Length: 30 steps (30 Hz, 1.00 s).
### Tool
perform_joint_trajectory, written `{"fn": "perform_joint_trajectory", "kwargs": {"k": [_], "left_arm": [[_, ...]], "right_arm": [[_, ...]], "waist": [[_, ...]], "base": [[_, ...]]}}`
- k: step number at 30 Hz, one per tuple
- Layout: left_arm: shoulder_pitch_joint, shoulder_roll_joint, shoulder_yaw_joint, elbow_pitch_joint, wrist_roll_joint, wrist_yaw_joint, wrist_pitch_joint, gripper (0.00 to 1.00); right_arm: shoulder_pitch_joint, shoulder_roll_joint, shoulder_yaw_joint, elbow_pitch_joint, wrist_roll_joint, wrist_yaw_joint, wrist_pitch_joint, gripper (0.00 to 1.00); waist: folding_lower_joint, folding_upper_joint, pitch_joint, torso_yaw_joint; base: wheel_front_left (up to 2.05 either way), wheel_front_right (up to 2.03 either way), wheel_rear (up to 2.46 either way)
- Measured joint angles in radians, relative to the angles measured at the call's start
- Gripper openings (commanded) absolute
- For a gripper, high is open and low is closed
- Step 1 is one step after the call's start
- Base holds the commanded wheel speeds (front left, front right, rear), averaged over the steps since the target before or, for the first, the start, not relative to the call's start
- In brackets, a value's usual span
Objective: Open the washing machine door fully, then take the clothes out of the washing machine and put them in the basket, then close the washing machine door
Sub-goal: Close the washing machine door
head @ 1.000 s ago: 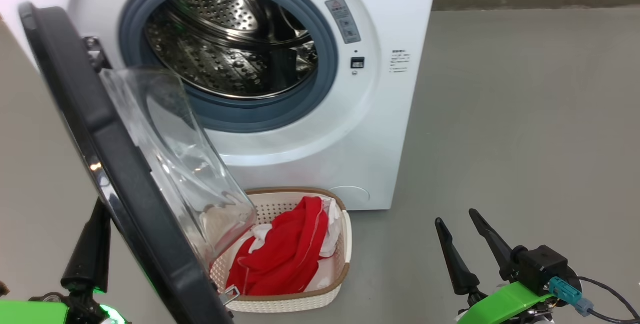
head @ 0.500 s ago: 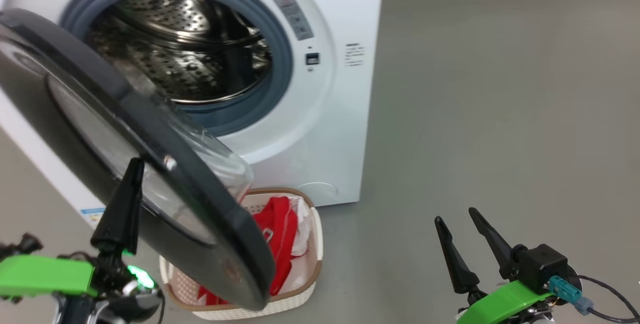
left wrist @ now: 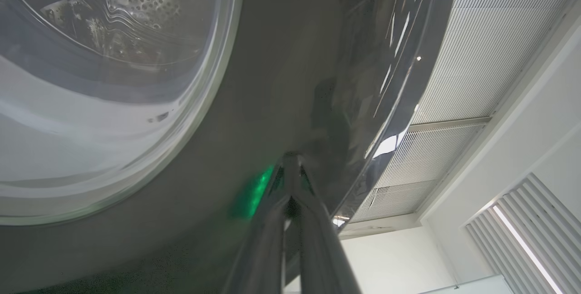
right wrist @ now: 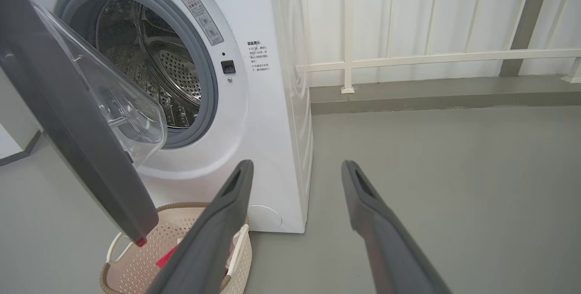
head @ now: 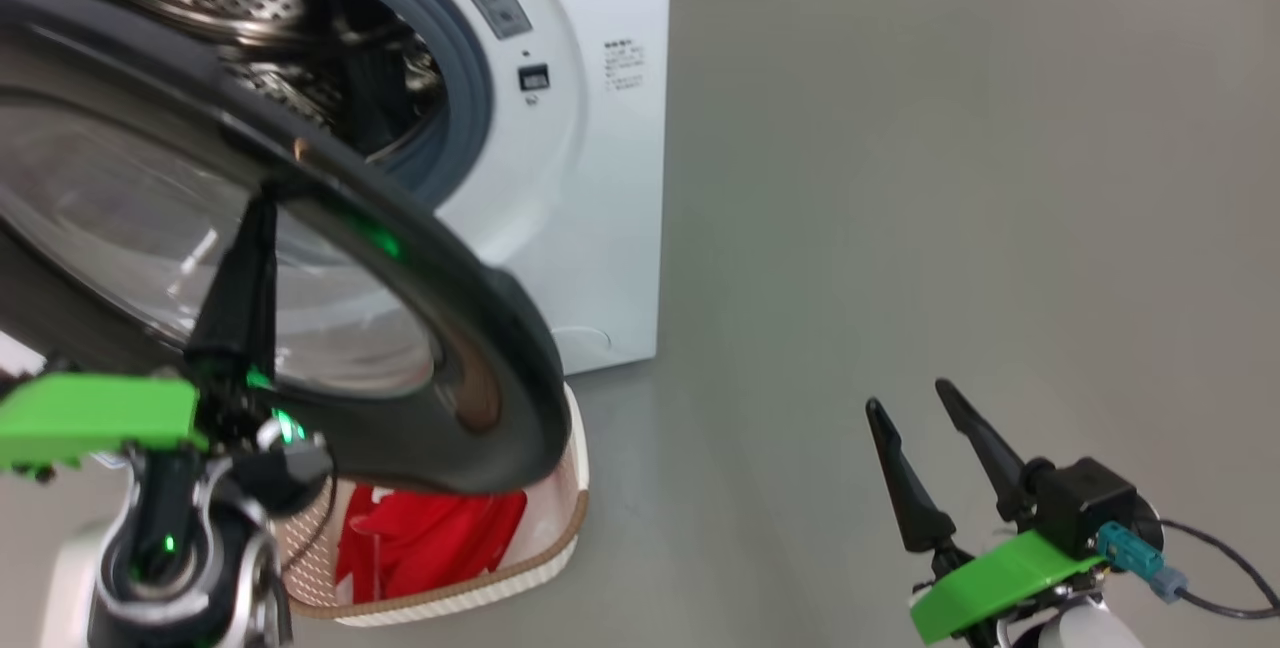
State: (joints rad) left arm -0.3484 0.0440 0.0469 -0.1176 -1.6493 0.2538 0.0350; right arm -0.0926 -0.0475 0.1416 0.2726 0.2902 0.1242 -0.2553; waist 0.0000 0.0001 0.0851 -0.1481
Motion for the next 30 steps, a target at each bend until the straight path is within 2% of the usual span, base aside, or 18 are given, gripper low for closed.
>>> {"fn": "perform_joint_trajectory", "kwargs": {"k": [15, 22, 30], "left_arm": [[-0.258, 0.000, 0.003, 0.234, 0.030, -0.055, -0.033, 0.00], [-0.372, 0.005, -0.004, 0.343, 0.040, -0.095, -0.035, 0.00], [-0.433, 0.010, -0.007, 0.440, 0.066, -0.169, -0.037, 0.00]], "right_arm": [[-0.048, 0.000, 0.001, -0.011, 0.000, 0.000, 0.000, 1.00], [-0.077, 0.000, 0.002, -0.019, 0.000, 0.000, 0.000, 1.00], [-0.087, 0.000, 0.000, -0.016, 0.000, 0.000, 0.000, 1.00]], "waist": [[0.0000, 0.0000, 0.090, -0.048], [0.0000, 0.0000, 0.126, -0.057], [0.0001, 0.0000, 0.139, -0.060]], "base": [[0.00, 0.00, 0.00], [0.00, 0.00, 0.00], [0.00, 0.00, 0.00]]}}
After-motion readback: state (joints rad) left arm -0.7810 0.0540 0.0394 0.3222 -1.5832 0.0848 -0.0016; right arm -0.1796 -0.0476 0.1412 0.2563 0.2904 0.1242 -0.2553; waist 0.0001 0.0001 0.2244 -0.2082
